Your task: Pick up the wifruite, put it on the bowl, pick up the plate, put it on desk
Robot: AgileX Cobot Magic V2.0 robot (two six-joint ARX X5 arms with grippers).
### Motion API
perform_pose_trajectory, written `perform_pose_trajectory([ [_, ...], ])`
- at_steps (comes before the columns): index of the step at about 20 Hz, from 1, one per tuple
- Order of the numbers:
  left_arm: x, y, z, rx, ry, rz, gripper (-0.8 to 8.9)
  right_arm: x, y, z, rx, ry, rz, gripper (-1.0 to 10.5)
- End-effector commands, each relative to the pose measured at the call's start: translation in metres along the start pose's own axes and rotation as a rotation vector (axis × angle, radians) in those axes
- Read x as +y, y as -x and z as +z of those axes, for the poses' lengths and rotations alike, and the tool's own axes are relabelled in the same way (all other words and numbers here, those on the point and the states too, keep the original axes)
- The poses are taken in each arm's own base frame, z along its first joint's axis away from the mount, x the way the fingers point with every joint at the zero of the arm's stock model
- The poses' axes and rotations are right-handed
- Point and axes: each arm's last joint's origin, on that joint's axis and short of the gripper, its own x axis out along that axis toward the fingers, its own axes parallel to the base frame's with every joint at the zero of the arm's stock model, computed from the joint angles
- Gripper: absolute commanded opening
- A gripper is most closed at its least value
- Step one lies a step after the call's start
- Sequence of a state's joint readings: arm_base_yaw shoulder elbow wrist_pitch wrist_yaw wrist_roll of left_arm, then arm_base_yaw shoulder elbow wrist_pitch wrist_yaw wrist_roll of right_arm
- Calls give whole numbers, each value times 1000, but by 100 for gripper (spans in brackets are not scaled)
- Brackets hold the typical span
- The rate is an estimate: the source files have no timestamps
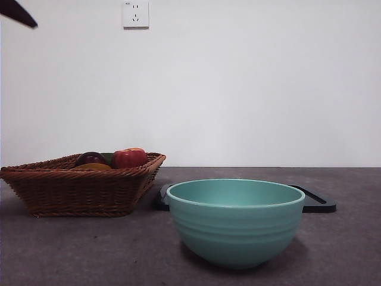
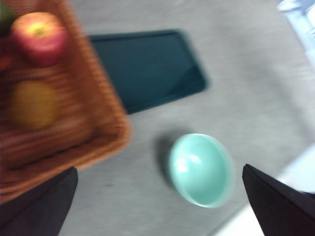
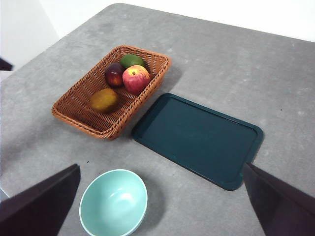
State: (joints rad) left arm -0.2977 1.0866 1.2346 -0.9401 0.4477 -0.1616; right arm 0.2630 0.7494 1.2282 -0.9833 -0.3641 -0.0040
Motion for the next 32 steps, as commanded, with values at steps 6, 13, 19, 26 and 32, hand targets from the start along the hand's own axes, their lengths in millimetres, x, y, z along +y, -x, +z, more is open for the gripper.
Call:
perform_pose_trajectory([
  [6,22,-52,45,142,-91,209,619,2,3,5,-24,19,8,593],
  [13,45,-117,58,290,-206,259,619,2,3,5,-24,19,8,593],
  [19,65,-169,55,363,-278,345,619,2,3,5,-23,16,8,593],
  [26,81,-207,46,426,-264,339,619,2,3,5,-22,15,8,593],
  [32,90,-226,42,432,-258,340,616,2,3,5,-19,14,8,593],
])
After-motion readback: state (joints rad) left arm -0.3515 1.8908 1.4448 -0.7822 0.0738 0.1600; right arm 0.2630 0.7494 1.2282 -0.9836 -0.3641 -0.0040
